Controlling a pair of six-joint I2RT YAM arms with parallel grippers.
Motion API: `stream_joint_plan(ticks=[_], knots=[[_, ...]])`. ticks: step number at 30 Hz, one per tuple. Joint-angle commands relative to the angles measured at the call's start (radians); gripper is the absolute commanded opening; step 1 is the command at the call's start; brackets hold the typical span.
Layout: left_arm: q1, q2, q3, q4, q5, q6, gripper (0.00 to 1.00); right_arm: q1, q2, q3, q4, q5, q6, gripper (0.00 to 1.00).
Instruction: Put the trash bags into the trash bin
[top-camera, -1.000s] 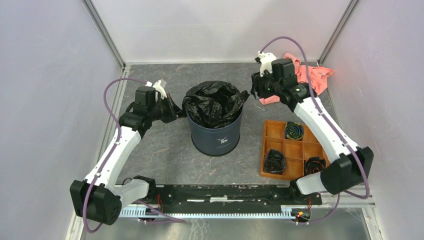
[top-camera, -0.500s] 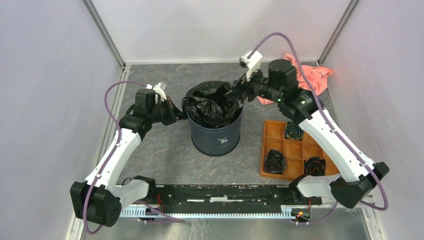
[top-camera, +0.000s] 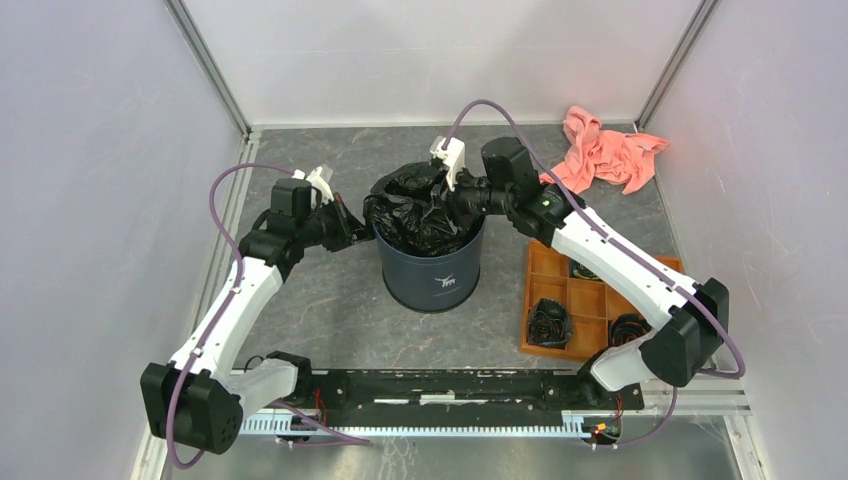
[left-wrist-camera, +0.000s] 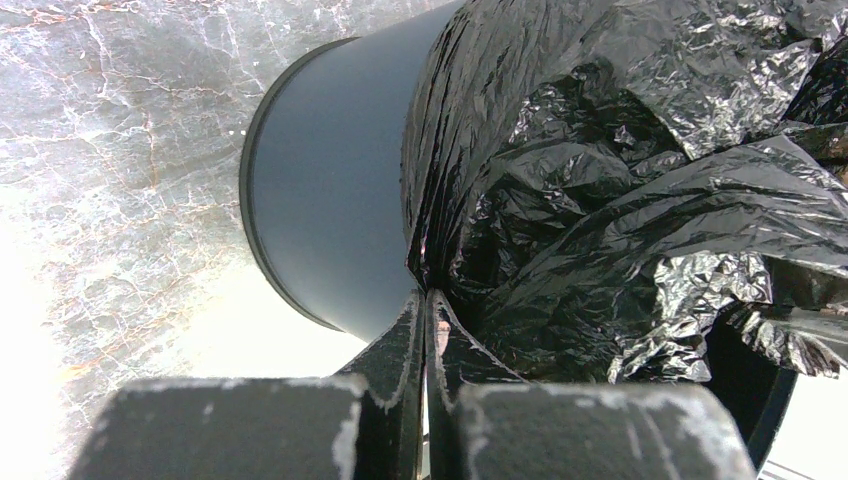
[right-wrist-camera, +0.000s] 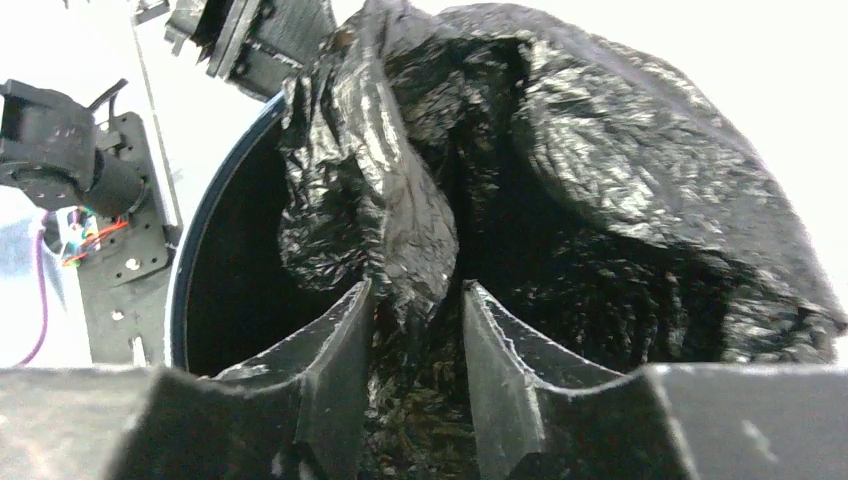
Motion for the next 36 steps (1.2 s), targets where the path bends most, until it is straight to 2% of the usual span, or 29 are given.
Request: stream_joint_plan(ticks=[1, 4, 16, 23, 30, 31, 33, 36], knots=[[0.002, -0.029, 0.009, 0.026, 0.034, -0.024, 0.02, 0.004, -0.037, -0.028, 0.092, -0.109, 0.063, 0.34], [0.002, -0.041, 0.009, 0.022, 0.033, -0.029, 0.02, 0.018, -0.078, -0.046, 0.115, -0.133, 0.128, 0.01], [0.002, -0.063, 0.020, -0.005, 0.016, -0.022, 0.02, 0.125, -0.343, -0.270, 0.139, -0.131, 0.306, 0.00], [0.002, -0.063, 0.014, -0.015, 0.008, -0.021, 0.02, 0.181, -0.422, -0.403, 0.136, -0.076, 0.300, 0.00], [0.002, -0.055, 0.004, -0.006, 0.001, -0.028, 0.02, 0.231, -0.486, -0.559, 0.213, 0.029, 0.257, 0.02], [0.002, -0.053, 0.003, -0.004, 0.002, -0.028, 0.02, 0.234, -0.492, -0.590, 0.235, 0.047, 0.249, 0.03], [0.002, -0.050, -0.003, -0.001, 0.000, -0.027, 0.02, 0.235, -0.510, -0.656, 0.287, 0.096, 0.243, 0.13], [0.002, -0.040, -0.011, 0.010, -0.003, -0.028, 0.02, 0.236, -0.518, -0.742, 0.350, 0.171, 0.256, 0.13]])
